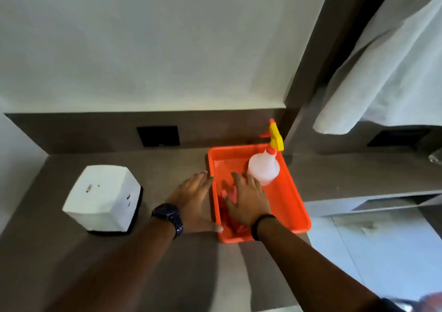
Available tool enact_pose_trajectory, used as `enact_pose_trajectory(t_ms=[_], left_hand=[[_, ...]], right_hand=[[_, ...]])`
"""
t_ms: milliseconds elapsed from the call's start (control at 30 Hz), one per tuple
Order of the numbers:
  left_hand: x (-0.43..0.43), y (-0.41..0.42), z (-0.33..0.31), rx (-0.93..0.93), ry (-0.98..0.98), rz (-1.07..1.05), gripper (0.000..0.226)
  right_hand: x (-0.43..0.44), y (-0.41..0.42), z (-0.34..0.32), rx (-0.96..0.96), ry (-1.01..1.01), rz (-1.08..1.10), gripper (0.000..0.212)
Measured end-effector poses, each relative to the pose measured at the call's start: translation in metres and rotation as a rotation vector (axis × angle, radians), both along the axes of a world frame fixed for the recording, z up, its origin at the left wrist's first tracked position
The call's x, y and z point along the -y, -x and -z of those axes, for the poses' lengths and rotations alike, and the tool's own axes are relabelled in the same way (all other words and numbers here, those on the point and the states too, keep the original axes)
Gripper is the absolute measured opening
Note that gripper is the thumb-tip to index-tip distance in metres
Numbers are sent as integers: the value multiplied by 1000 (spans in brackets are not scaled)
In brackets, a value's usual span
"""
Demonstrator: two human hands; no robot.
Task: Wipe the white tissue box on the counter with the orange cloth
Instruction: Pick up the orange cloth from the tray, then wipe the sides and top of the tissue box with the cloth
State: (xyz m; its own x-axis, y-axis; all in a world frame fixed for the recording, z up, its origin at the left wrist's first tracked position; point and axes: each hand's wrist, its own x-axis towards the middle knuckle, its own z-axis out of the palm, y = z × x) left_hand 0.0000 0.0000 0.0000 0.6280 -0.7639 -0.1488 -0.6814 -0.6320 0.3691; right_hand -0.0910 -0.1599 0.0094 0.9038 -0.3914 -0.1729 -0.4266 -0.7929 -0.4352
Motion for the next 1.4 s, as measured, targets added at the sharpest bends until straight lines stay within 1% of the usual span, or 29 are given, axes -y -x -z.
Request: enact_pose_trajectory(t_ms=[33, 133, 200, 300, 367, 467, 533, 567, 667, 733, 767, 800, 833, 900, 967, 1033, 1133, 1200, 1300, 1400], left_hand=[[3, 1, 11, -47, -37, 35, 140], [14, 1, 40, -90, -93, 58, 149], [20, 1, 54, -135, -84, 56, 152], [23, -3, 63, -140, -54, 42, 156], [23, -3, 65, -138, -42, 47, 155], [22, -3, 61, -152, -55, 67, 151], [17, -9, 48, -126, -39, 81, 149], [13, -16, 37, -101, -22, 87, 147], [-11, -45, -11, 5, 122, 34, 139], [-37, -68, -45, 91, 269, -17, 128], [-55, -79, -59, 144, 302, -44, 124], [-74, -92, -71, 182, 286, -64, 125], [-93, -103, -80, 189, 230, -78, 127], [-131, -121, -92, 157, 50, -81, 135], [-164, -132, -91, 127, -149, -58, 149], [-187, -136, -79, 84, -297, -29, 163], [-204, -137, -57, -1, -393, 0, 172], [-206, -136, -47, -10, -390, -7, 170], [-201, -134, -38, 30, -339, -28, 161], [-196, -135, -38, 66, -304, -36, 153]], right_hand=[[1, 2, 13, -79, 32, -18, 66], [4, 5, 40, -184, 149, -56, 68], [6, 1, 53, -199, 177, -69, 72], [10, -9, 62, -220, 160, -31, 73], [7, -15, 65, -217, 143, 4, 67], [3, -17, 65, -159, 88, 68, 55], [2, -19, 60, -80, -11, 151, 48], [1, -21, 56, -2, -87, 220, 45], [-17, -38, 32, 369, -314, 433, 44], [-44, -59, 16, 588, -434, 469, 44], [-63, -70, 8, 660, -525, 471, 38], [-83, -79, 2, 690, -666, 472, 27], [-102, -85, 1, 686, -835, 470, 18], [-137, -92, 8, 596, -1121, 448, 14], [-168, -92, 23, 449, -1238, 431, 12], [-190, -93, 37, 370, -1277, 427, 14], [-213, -103, 42, 363, -1303, 400, 19], [-225, -112, 39, 372, -1308, 364, 18], [-233, -123, 36, 372, -1235, 373, 32], [-238, -125, 42, 374, -1182, 415, 27]])
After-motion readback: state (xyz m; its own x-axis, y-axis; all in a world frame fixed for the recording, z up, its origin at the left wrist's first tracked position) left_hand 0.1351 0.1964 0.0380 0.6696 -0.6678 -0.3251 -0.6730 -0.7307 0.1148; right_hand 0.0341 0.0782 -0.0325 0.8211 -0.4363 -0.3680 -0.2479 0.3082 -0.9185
